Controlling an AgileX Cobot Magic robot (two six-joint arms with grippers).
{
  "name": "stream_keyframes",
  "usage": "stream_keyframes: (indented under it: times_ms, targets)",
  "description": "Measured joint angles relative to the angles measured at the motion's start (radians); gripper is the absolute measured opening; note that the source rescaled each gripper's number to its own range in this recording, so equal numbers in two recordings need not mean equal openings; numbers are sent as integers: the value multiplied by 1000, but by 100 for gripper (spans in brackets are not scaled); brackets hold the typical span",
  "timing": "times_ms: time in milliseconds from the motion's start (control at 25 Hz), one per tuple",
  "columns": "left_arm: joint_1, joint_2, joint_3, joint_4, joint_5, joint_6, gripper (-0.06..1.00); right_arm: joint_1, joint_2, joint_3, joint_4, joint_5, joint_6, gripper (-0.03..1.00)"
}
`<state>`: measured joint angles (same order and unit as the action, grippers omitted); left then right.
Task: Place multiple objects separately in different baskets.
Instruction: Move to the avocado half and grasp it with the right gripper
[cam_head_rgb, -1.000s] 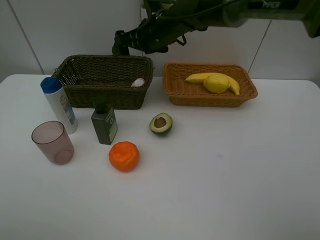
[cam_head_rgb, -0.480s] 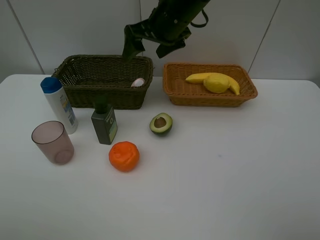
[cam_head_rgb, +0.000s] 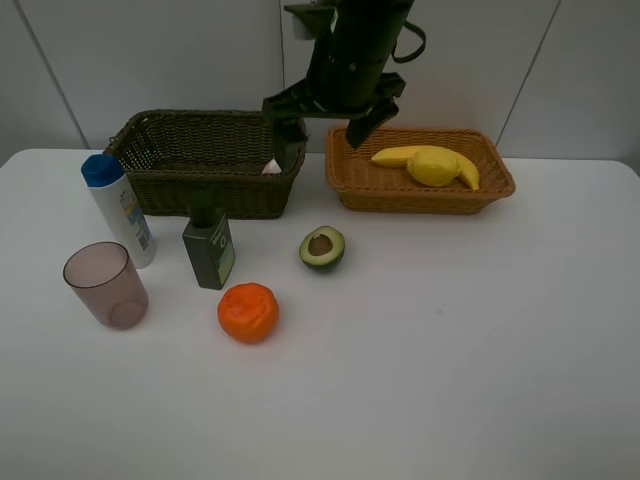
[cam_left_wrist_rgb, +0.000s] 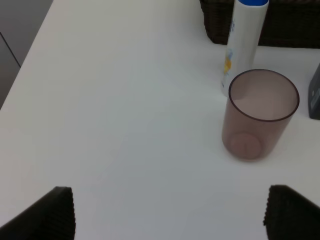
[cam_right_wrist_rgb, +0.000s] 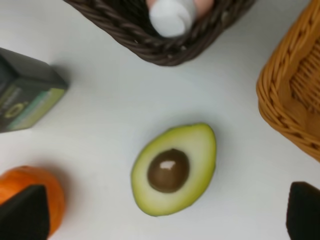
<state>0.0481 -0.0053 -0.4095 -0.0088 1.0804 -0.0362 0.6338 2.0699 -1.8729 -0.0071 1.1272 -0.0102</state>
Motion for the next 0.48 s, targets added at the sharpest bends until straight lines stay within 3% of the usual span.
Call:
stream_keyframes:
  times_ms: [200,480]
  targets:
    - [0,0,0,0,0,0,100,0,67,16,-10,8,59,100]
    - [0,0,0,0,0,0,100,0,111,91,-9,-66,138,100]
